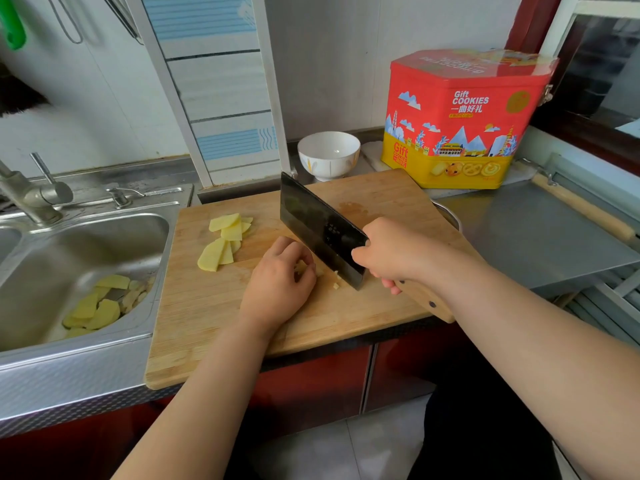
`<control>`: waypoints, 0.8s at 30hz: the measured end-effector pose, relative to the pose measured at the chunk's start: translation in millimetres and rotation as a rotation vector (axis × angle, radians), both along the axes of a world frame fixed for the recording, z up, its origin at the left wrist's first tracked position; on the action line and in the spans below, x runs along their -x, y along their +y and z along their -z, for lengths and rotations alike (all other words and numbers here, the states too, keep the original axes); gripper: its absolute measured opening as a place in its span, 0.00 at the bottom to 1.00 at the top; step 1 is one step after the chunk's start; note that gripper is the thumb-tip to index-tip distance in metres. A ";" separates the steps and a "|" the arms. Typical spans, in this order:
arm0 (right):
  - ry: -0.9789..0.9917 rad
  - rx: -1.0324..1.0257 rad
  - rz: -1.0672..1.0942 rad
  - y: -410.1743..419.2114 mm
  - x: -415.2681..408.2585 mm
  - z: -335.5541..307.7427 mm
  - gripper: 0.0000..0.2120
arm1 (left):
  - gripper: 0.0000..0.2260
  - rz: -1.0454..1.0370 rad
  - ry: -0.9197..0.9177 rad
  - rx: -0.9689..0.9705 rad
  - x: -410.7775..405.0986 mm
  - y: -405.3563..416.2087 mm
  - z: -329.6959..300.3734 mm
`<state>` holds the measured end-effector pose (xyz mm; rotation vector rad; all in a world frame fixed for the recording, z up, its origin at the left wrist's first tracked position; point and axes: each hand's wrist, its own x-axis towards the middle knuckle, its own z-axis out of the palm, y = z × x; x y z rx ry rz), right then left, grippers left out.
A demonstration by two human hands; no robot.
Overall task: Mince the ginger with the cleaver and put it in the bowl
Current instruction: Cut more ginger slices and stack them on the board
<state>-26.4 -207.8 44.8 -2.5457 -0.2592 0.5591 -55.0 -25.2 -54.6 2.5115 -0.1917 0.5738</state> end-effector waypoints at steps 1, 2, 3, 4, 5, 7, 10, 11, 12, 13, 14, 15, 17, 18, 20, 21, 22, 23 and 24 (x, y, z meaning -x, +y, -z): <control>-0.010 0.004 -0.001 -0.5 1.6 -1.9 0.18 | 0.03 -0.008 -0.006 0.012 0.5 1.4 0.3; -0.025 0.005 -0.006 -0.8 2.7 -4.3 0.19 | 0.03 -0.013 -0.013 0.019 1.1 2.8 0.4; -0.041 0.009 -0.017 -0.8 4.0 -7.4 0.19 | 0.04 -0.011 -0.020 0.018 1.6 3.9 0.4; -0.056 0.018 -0.033 -0.4 5.6 -11.0 0.19 | 0.04 -0.003 -0.029 0.010 2.2 4.3 0.1; -0.070 0.034 -0.055 0.1 7.1 -14.2 0.16 | 0.04 0.010 -0.035 -0.002 2.5 4.3 -0.1; -0.086 0.068 -0.092 2.4 10.4 -19.9 0.09 | 0.03 0.027 -0.030 -0.018 2.7 2.8 -0.7; -0.060 0.121 -0.125 8.8 14.5 -21.8 0.14 | 0.02 0.027 -0.040 -0.047 2.5 2.1 -0.3; -0.048 0.137 -0.127 10.6 15.2 -21.1 0.17 | 0.02 0.025 -0.044 -0.053 2.5 2.2 -0.2; -0.039 0.156 -0.131 12.1 15.9 -20.5 0.18 | 0.02 0.024 -0.044 -0.056 2.3 2.3 0.0; -0.032 0.175 -0.134 13.3 16.1 -20.0 0.17 | 0.02 0.023 -0.043 -0.059 2.1 2.1 0.1; -0.027 0.186 -0.135 14.2 15.8 -19.5 0.15 | 0.02 0.022 -0.044 -0.060 2.0 1.8 0.1; -0.020 0.193 -0.129 15.7 15.2 -18.5 0.13 | 0.02 0.019 -0.045 -0.061 2.0 1.5 0.3; 0.002 0.201 -0.111 20.0 14.8 -13.9 0.14 | 0.02 0.011 -0.042 -0.064 1.8 1.8 0.3; 0.018 0.209 -0.100 22.3 15.5 -10.0 0.16 | 0.02 0.010 -0.038 -0.064 1.5 2.2 0.7; 0.024 0.202 -0.071 24.8 16.3 -3.2 0.19 | 0.02 0.010 -0.025 -0.061 1.0 3.3 1.3; 0.009 0.182 -0.062 24.3 16.1 -0.6 0.19 | 0.02 0.013 -0.020 -0.060 1.7 3.4 0.8; -0.008 0.155 -0.058 22.7 15.0 -0.1 0.19 | 0.02 0.017 -0.016 -0.057 1.9 3.4 0.1; -0.019 0.128 -0.057 20.1 13.0 -0.4 0.18 | 0.02 0.022 -0.010 -0.052 2.4 3.1 -0.9; -0.022 0.105 -0.056 17.3 10.7 -1.2 0.18 | 0.03 0.024 -0.003 -0.044 3.2 2.8 -1.9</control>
